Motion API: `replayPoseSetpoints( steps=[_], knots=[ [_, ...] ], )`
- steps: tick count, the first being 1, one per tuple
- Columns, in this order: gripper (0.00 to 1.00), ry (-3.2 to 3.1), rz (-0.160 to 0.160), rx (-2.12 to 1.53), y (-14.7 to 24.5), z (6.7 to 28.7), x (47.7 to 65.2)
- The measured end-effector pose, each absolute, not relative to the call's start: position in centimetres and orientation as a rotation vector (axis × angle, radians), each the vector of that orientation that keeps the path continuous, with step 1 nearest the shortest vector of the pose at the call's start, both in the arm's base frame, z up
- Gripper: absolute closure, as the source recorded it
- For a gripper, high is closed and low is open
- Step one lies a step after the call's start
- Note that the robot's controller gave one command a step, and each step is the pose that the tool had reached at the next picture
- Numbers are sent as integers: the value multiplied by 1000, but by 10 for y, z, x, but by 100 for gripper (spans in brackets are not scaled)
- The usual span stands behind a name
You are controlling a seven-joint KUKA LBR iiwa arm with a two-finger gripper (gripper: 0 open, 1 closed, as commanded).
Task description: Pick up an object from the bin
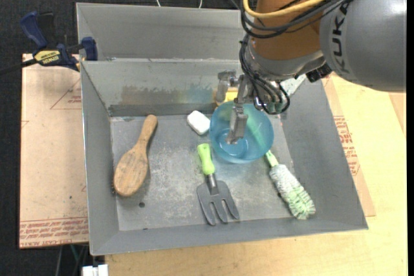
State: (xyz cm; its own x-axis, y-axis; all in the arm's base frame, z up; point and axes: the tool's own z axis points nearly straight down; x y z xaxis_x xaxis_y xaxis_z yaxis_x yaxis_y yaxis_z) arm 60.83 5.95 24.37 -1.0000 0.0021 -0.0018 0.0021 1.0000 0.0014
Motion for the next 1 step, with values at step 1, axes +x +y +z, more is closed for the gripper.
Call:
replayPoseSetpoints(
  steps=[1],
  knots=[
    [0, 3140, 2, 3, 59, 244, 608]
  ],
)
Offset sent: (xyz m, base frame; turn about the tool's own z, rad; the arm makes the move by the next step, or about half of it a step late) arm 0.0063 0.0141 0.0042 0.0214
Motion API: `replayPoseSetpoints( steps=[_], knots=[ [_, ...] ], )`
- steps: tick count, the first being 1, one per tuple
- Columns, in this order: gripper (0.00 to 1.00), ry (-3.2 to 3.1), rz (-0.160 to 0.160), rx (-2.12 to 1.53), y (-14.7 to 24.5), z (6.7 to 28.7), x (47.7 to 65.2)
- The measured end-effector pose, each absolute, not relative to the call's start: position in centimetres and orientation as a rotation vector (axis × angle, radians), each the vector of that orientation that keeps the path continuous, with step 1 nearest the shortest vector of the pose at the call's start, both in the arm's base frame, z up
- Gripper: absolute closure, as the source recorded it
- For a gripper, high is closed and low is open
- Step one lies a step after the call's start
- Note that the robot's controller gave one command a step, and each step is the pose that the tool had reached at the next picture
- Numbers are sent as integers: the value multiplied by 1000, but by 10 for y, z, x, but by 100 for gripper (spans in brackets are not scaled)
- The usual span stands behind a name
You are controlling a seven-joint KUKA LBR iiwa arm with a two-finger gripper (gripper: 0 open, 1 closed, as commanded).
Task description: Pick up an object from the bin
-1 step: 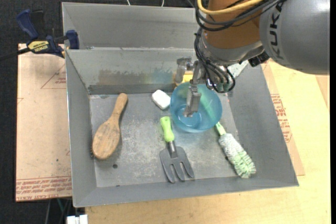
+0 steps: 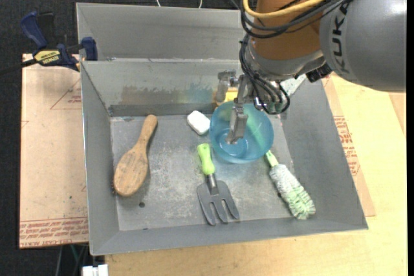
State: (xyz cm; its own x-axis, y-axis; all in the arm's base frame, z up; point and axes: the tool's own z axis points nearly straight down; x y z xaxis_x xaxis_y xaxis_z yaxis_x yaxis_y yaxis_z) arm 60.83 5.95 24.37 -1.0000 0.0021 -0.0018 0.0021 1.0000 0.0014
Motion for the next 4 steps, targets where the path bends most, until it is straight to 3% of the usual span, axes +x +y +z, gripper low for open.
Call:
replayPoseSetpoints(
  steps=[1, 2, 3, 4],
  knots=[
    [0, 3136, 5, 33, 75, 248, 615],
    [0, 3129, 4, 236, 67, 224, 629],
    [0, 3128, 8, 132, 79, 273, 617],
    [0, 3128, 5, 197, 72, 348, 606]
  ],
)
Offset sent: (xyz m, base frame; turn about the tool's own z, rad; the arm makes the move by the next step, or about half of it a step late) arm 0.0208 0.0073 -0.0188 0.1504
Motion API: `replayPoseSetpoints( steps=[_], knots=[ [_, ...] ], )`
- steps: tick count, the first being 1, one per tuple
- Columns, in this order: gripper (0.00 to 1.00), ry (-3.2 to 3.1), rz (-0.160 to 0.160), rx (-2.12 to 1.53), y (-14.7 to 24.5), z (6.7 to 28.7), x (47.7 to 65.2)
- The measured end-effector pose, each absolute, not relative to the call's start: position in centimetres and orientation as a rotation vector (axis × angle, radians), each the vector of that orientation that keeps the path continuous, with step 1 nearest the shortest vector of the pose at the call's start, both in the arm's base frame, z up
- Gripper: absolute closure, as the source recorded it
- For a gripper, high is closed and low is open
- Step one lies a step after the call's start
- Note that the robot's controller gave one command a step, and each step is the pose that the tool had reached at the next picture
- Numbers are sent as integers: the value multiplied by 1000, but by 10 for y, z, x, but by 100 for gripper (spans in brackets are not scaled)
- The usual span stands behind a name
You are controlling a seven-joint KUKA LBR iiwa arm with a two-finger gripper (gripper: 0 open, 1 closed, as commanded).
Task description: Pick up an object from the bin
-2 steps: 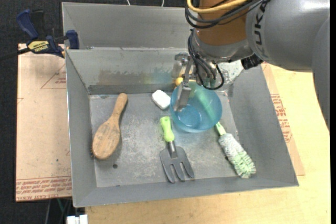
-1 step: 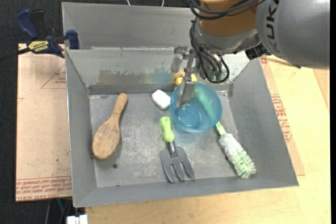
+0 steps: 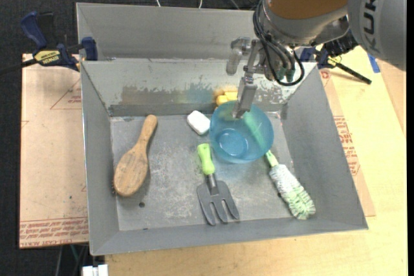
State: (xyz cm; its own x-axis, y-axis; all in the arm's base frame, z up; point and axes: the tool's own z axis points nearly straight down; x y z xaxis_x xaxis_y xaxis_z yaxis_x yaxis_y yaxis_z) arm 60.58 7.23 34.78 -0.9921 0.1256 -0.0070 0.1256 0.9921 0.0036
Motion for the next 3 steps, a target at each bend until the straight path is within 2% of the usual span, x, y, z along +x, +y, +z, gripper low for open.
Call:
replayPoseSetpoints(
  steps=[1, 2, 3],
  knots=[
    [0, 3141, 4, 209, 84, 270, 623],
    [0, 3116, 8, 242, 76, 293, 625],
    [0, 3113, 10, 272, 78, 275, 631]
  ],
)
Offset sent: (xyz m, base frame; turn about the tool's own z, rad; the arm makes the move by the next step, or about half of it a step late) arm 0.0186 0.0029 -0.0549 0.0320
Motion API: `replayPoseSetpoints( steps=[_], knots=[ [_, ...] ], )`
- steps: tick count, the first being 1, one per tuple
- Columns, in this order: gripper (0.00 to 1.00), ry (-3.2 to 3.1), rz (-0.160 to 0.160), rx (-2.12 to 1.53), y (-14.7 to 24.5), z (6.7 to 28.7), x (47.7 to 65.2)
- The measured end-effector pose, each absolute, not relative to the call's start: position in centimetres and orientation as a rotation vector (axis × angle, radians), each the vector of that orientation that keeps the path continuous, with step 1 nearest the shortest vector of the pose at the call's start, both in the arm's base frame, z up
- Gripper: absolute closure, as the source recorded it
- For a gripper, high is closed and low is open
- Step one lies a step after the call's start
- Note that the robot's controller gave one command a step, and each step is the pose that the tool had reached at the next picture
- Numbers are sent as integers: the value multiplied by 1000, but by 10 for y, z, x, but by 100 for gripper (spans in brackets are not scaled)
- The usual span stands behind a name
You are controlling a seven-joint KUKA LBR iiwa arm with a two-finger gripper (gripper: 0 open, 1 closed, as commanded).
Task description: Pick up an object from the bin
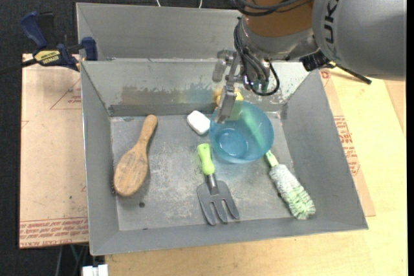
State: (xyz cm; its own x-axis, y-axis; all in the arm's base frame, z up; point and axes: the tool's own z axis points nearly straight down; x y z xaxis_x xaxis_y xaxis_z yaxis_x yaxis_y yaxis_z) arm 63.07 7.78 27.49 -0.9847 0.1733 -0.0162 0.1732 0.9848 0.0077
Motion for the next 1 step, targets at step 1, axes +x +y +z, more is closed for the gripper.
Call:
replayPoseSetpoints(
  steps=[1],
  knots=[
    [0, 3114, 7, 63, 38, 297, 619]
  ],
)
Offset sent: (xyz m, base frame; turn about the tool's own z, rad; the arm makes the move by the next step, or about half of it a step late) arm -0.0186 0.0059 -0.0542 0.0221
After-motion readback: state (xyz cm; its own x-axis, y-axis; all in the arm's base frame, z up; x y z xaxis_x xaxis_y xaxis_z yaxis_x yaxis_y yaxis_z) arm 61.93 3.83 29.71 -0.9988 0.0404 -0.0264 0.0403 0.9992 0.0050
